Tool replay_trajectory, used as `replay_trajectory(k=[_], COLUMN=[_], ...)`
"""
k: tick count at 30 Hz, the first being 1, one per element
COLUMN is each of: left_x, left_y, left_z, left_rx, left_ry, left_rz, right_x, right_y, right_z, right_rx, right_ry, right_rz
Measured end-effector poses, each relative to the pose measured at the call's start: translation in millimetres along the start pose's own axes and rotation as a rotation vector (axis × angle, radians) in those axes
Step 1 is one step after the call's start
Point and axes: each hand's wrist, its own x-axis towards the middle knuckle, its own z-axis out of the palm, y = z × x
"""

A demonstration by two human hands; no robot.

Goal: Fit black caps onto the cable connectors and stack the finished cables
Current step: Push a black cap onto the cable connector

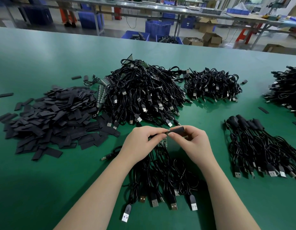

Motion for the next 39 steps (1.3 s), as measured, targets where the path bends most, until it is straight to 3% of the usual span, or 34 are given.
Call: replay_trajectory(k=[32,39], left_x=[-2.5,-1.7], left_y=[7.3,5.8], left_z=[-1.1,-0.1], left_rx=[0.022,0.037], left_ry=[0.073,0.065], left_rz=[0.038,0.044], right_x=[-2.5,-2.4], right_y=[-1.7,-3.8], right_z=[7.8,7.8], right_rx=[0.153,0.308], right_ry=[-0.018,0.039], right_rz=[0.031,0.069])
